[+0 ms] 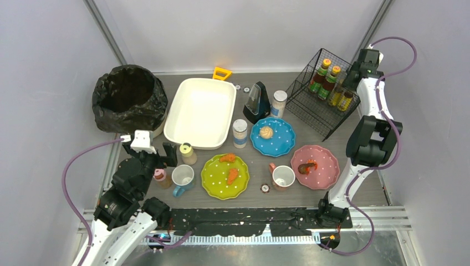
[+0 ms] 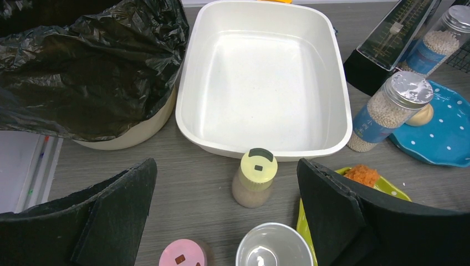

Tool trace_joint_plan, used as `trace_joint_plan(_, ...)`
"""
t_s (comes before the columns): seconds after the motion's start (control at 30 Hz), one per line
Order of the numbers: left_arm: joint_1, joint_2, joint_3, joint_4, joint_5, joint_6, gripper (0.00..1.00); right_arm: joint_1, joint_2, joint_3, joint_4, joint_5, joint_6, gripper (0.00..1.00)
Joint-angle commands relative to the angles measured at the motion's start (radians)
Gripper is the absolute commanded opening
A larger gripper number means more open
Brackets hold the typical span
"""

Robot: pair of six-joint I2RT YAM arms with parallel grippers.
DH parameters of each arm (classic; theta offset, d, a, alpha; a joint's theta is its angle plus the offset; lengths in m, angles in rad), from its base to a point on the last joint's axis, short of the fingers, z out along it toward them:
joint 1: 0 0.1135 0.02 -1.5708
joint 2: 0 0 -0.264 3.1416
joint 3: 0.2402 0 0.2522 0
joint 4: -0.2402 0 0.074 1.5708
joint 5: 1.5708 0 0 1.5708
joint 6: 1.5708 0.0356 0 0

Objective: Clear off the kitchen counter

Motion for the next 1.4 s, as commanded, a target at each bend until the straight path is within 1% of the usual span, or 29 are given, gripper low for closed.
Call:
trace_joint_plan(0.0, 0.007, 0.005, 0.002, 0.033, 0.015, 0.001, 0.99, -0.002, -0.08, 0.04, -0.008, -0.012, -0.003, 0.49)
trace_joint_plan(0.13, 0.007, 0.005, 0.003, 0.033, 0.017, 0.001, 0.99, -0.002, -0.103, 0.028, -0.008, -0.01, 0.001, 0.55)
trace_joint_plan(0.3, 0.008, 0.007, 0.003, 0.033, 0.02, 0.002, 0.99, -0.003, -0.161, 0.009, -0.01, 0.0, 0.02, 0.67)
trace_joint_plan(0.43, 0.008, 0.009, 0.003, 0.033, 0.02, 0.001, 0.99, 0.004, -0.239, -0.018, -0.013, -0.005, 0.041, 0.78)
trace_joint_plan(0.5, 0.008, 0.011, 0.004, 0.033, 0.02, 0.002, 0.99, 0.012, -0.28, -0.03, -0.018, -0.011, 0.051, 0.85)
trace_joint_plan(0.53, 0.008, 0.012, 0.003, 0.033, 0.02, 0.003, 0.99, 0.021, -0.308, -0.045, -0.019, -0.018, 0.051, 0.95)
trace_joint_plan(0.57, 0.008, 0.013, 0.003, 0.033, 0.021, 0.002, 0.99, 0.029, -0.338, -0.063, -0.016, -0.043, 0.051, 0.97)
trace_joint_plan(0.6, 0.008, 0.014, 0.004, 0.032, 0.021, 0.001, 0.99, 0.031, -0.354, -0.076, -0.008, -0.061, 0.051, 0.98)
trace_joint_plan(0.67, 0.008, 0.014, 0.005, 0.032, 0.021, 0.001, 0.99, 0.043, -0.407, -0.132, 0.027, -0.14, 0.056, 0.95)
trace_joint_plan(0.8, 0.009, 0.014, 0.004, 0.032, 0.021, 0.002, 0.99, 0.093, -0.523, -0.279, 0.117, -0.193, 0.06, 0.95)
trace_joint_plan(0.93, 0.011, 0.017, 0.004, 0.034, 0.022, 0.001, 0.99, 0.19, -0.609, -0.396, 0.18, -0.239, 0.016, 0.95)
trace_joint_plan(1.03, 0.013, 0.025, 0.004, 0.034, 0.024, 0.001, 0.99, 0.296, -0.65, -0.481, 0.239, -0.256, -0.019, 0.95)
trace_joint_plan(1.13, 0.015, 0.034, 0.004, 0.032, 0.022, 0.001, 0.99, 0.372, -0.663, -0.561, 0.307, -0.314, -0.049, 0.95)
trace_joint_plan(1.2, 0.019, 0.037, 0.004, 0.033, 0.017, 0.001, 0.99, 0.399, -0.65, -0.593, 0.359, -0.356, -0.067, 0.96)
trace_joint_plan(1.27, 0.021, 0.04, 0.004, 0.034, 0.015, 0.001, 0.99, 0.431, -0.621, -0.595, 0.386, -0.379, -0.091, 0.97)
trace_joint_plan(1.37, 0.026, 0.046, 0.004, 0.034, 0.016, 0.001, 0.99, 0.478, -0.557, -0.562, 0.371, -0.38, -0.133, 0.98)
